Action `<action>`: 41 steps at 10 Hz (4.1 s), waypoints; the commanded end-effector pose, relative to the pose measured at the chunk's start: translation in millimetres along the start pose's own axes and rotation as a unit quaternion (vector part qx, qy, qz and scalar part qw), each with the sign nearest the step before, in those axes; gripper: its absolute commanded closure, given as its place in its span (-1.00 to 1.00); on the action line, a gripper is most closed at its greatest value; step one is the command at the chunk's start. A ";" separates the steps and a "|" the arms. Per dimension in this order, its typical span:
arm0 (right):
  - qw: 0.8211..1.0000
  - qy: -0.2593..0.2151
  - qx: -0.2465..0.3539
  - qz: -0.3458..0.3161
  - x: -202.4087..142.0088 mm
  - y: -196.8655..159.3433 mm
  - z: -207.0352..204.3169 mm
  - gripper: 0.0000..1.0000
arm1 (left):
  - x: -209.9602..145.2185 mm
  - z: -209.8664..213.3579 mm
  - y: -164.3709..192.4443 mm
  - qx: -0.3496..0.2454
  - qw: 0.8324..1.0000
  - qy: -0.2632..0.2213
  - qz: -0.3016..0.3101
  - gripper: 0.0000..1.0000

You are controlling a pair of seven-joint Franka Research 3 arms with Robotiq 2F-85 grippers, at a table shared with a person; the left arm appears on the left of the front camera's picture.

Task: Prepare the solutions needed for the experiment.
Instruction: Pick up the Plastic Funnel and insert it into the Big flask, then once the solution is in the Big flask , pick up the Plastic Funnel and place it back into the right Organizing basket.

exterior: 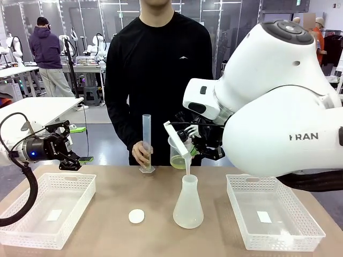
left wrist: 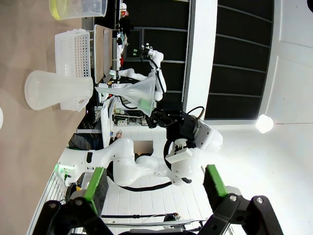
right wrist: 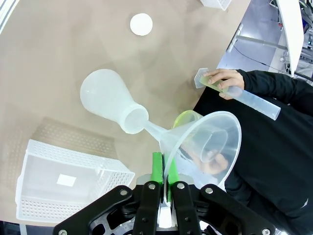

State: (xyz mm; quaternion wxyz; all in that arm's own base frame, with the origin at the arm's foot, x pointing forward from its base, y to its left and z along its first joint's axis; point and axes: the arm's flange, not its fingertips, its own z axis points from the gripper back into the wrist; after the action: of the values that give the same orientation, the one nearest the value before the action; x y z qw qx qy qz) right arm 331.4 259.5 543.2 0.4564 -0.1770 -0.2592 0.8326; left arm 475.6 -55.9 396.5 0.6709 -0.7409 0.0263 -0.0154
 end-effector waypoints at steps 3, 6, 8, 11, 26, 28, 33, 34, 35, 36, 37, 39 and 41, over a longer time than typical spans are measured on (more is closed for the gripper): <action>0.999 -0.013 -0.001 -0.034 -7.9 8.4 -20.9 0.93 | -1.5 -0.1 -1.7 -0.001 1.000 0.000 -0.005 -1.00; 0.999 -0.027 0.007 -0.041 -11.4 13.1 -34.7 0.93 | -1.5 -0.1 -1.7 -0.001 1.000 0.000 -0.005 -1.00; 0.998 -0.036 0.013 -0.050 -12.7 17.0 -49.0 0.93 | -1.5 -0.1 -1.7 -0.001 1.000 0.000 -0.005 -1.00; 0.997 -0.036 0.030 -0.067 -13.5 25.5 -62.4 0.93 | -1.5 -0.1 -1.7 -0.001 1.000 0.000 -0.005 -1.00; 0.994 -0.031 0.035 -0.100 -15.9 48.7 -75.2 -0.63 | -1.5 -0.1 -1.7 -0.001 1.000 0.000 -0.005 -1.00; 0.994 -0.027 0.037 -0.100 -16.5 47.0 -74.7 -1.00 | -1.5 -0.1 -1.7 -0.001 1.000 0.000 -0.005 -1.00; 0.995 -0.033 0.041 -0.090 -18.7 43.8 -75.8 -1.00 | -1.5 -0.1 -1.7 -0.001 1.000 0.000 -0.005 -1.00; 0.995 -0.033 0.041 -0.090 -18.7 43.8 -75.8 -1.00 | -1.5 -0.1 -1.7 -0.001 1.000 0.000 -0.005 -1.00; 0.995 -0.033 0.041 -0.090 -18.7 43.8 -75.8 -1.00 | -1.5 -0.1 -1.7 -0.001 1.000 0.000 -0.005 -1.00; 0.995 -0.033 0.041 -0.090 -18.7 43.8 -75.8 -1.00 | -1.5 -0.1 -1.7 -0.001 1.000 0.000 -0.005 -1.00; 0.995 -0.033 0.041 -0.090 -18.7 43.8 -75.8 -1.00 | -1.5 -0.1 -1.7 -0.001 1.000 0.000 -0.005 -1.00; 0.995 -0.033 0.041 -0.090 -18.7 43.8 -75.8 -1.00 | -1.5 -0.1 -1.7 -0.001 1.000 0.000 -0.005 -1.00; 0.995 -0.033 0.043 -0.090 -18.2 44.1 -76.6 -1.00 | -1.5 -0.1 -1.7 -0.001 1.000 0.000 -0.005 -1.00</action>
State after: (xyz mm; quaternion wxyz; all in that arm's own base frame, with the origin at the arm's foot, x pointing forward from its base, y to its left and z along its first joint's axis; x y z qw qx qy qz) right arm 352.1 244.9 456.6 0.5276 -0.1060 -0.2529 0.8040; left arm 475.6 -55.9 396.5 0.6709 -0.7409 0.0263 -0.0154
